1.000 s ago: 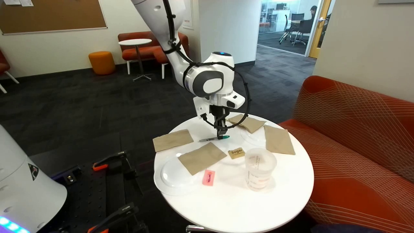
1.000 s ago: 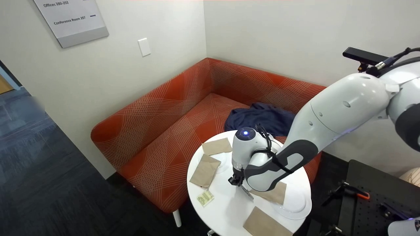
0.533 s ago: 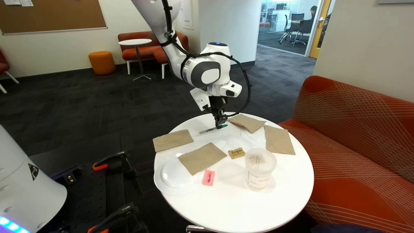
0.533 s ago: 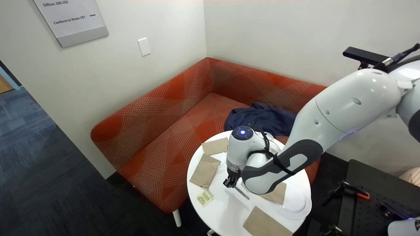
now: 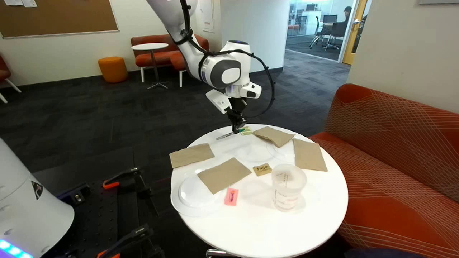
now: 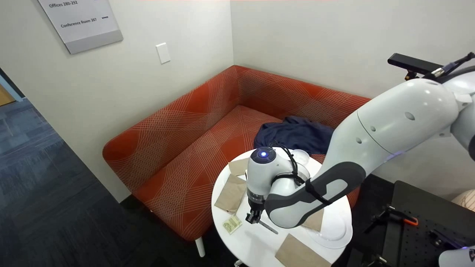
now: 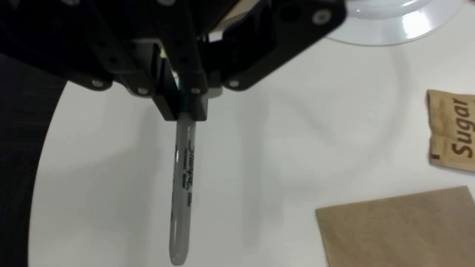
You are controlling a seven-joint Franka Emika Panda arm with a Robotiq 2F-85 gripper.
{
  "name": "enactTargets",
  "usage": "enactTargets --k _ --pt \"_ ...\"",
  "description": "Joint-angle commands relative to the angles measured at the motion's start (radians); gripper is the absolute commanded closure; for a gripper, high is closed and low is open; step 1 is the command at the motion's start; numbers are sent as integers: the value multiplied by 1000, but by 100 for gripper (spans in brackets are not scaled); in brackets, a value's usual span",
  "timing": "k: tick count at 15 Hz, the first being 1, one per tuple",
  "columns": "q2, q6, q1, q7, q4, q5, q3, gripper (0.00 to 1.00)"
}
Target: Move the pen to the left
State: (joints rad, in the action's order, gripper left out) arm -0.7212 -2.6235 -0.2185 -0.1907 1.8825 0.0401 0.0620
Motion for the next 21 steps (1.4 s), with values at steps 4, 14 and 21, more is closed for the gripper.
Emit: enactTargets --k 4,14,21 --pt "-51 128 -5 111 -93 -52 30 97" --pt "-84 42 39 444 -79 -185 83 60" --pt "-17 59 57 464 -29 -170 96 10"
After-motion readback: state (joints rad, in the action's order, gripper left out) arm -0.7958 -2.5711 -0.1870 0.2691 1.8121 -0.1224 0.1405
